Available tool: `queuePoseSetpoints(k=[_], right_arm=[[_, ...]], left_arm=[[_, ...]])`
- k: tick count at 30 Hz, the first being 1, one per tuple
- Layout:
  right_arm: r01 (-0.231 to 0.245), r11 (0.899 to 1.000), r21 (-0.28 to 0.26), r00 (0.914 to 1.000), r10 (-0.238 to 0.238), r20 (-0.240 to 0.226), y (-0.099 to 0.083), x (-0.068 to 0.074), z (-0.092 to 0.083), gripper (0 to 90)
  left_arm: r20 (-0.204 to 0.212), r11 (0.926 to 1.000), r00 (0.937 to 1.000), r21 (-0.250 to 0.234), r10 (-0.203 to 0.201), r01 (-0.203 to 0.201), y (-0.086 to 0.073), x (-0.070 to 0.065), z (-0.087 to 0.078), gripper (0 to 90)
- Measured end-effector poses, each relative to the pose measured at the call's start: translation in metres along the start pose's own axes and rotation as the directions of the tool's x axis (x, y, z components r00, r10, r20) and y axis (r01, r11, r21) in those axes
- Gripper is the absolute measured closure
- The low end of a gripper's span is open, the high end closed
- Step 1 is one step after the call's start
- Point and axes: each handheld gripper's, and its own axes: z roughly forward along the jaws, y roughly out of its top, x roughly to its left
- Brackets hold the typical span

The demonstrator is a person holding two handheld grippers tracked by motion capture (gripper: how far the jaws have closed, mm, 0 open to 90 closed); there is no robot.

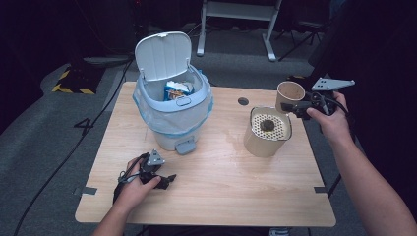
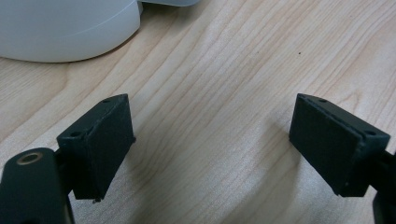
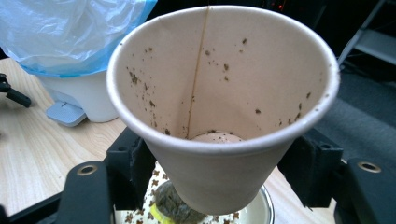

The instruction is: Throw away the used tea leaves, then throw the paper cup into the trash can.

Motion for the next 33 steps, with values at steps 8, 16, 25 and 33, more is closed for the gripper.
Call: queuePoseSetpoints(k=[8,16,25,33], right_arm=[[0.054,0.999,-0.010,0.9986,-0.054,-0.002,0.020,0.011,0.002,33.0],[0.090,0.996,-0.003,0.9959,-0.090,-0.004,0.036,0.020,0.005,32.9],[0.114,0.993,-0.016,0.9925,-0.115,-0.041,0.059,0.030,0.017,33.0],[0.119,0.991,-0.059,0.9890,-0.124,-0.081,0.080,0.036,0.021,33.1]], left_arm=[[0.000,1.0000,1.0000,0.000,0.000,0.000,0.000,0.000,0.000,14.0],[0.000,1.0000,1.0000,0.000,0.000,0.000,0.000,0.000,0.000,14.0],[-0.001,1.0000,1.0000,0.000,0.001,-0.001,0.000,0.000,0.000,13.9],[-0.011,1.0000,0.9999,-0.001,-0.003,0.003,0.000,-0.001,0.000,14.5]])
